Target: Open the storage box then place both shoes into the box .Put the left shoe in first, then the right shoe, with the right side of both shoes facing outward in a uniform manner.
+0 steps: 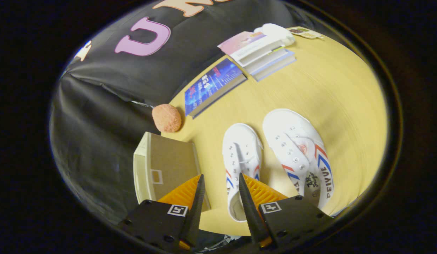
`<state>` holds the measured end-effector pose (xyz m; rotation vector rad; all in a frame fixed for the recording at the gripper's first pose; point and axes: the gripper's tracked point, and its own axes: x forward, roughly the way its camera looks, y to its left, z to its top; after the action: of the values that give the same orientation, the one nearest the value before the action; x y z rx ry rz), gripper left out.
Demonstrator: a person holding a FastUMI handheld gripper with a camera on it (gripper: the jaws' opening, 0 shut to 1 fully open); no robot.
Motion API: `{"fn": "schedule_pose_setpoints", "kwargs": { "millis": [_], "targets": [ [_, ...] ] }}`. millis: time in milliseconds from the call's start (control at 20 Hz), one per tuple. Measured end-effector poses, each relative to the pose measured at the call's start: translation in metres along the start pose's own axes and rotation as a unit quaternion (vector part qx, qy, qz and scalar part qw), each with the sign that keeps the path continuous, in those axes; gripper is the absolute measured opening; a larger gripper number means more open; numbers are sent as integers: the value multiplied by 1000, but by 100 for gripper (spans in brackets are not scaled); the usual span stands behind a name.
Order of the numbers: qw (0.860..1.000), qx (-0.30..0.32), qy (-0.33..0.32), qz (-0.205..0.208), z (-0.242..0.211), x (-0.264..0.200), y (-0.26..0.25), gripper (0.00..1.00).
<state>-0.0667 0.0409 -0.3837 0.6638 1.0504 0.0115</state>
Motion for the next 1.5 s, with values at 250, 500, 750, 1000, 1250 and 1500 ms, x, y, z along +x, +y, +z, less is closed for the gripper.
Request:
{"fn": "schedule_pose_setpoints", "kwargs": {
  "millis": [250,500,750,1000,1250,1500],
  "targets": [
    [998,-22,24,-53,-21,23,-36,60],
    [994,-50,38,-89,-26,47,-51,60],
    [993,-55,46,-97,-29,58,-54,24],
    [996,-50,48,-64,-30,50,-39,3],
    [998,-25,40,-36,-24,42,-21,3],
    [1000,16,5,5,1,25,2,3]
  ]
}}
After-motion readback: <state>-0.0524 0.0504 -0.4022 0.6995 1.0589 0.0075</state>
